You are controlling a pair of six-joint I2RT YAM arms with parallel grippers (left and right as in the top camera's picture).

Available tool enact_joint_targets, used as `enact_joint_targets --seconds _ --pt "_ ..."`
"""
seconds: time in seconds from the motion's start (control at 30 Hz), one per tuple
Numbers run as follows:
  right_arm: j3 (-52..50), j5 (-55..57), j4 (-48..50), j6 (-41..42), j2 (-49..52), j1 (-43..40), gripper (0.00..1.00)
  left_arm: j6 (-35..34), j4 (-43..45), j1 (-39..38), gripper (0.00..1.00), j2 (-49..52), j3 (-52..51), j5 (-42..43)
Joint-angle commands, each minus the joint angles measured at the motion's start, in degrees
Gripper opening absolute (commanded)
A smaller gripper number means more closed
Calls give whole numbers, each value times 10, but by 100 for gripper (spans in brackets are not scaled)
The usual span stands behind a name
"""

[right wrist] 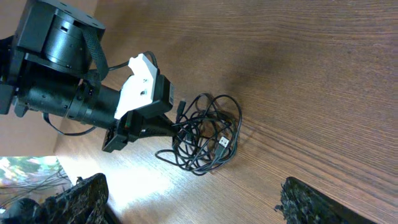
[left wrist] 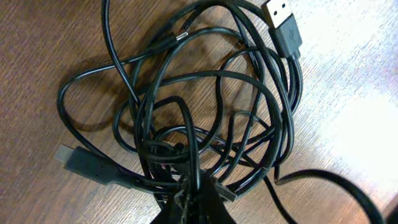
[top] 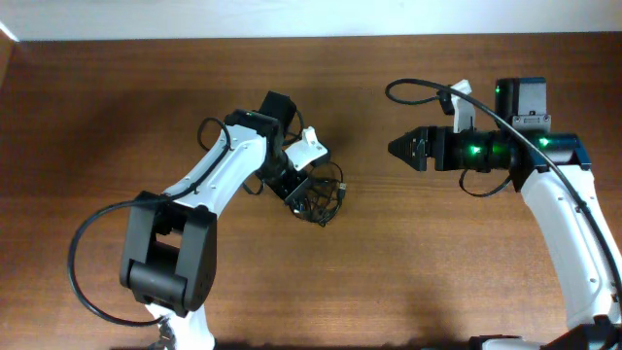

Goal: Untangle cables

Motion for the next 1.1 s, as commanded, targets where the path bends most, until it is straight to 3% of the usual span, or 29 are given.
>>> enact_joint_targets --seconds 0.0,0.13,0.27,0.37,0.6,0.8,0.83,0.93,1.07 --pt "9 14 -2 2 1 3 89 -33 0 0 0 5 35 -8" --pt "9 14 -2 2 1 3 90 -88 -45 1 0 5 163 -6" --pt "9 14 -2 3 1 3 90 -97 -113 1 0 5 311 -6" --pt "9 14 2 23 1 3 90 -210 -115 2 0 5 370 -6" --pt "9 14 66 112 1 3 89 -394 -109 2 0 5 400 -3" --pt "9 16 117 160 5 15 82 -399 -75 3 0 5 400 131" --pt "9 16 129 160 6 26 81 -397 -63 8 0 5 400 205" --pt "9 56 153 173 6 61 82 -315 -55 32 0 5 400 382" --pt "9 78 176 175 6 87 81 -260 -57 87 0 5 400 485"
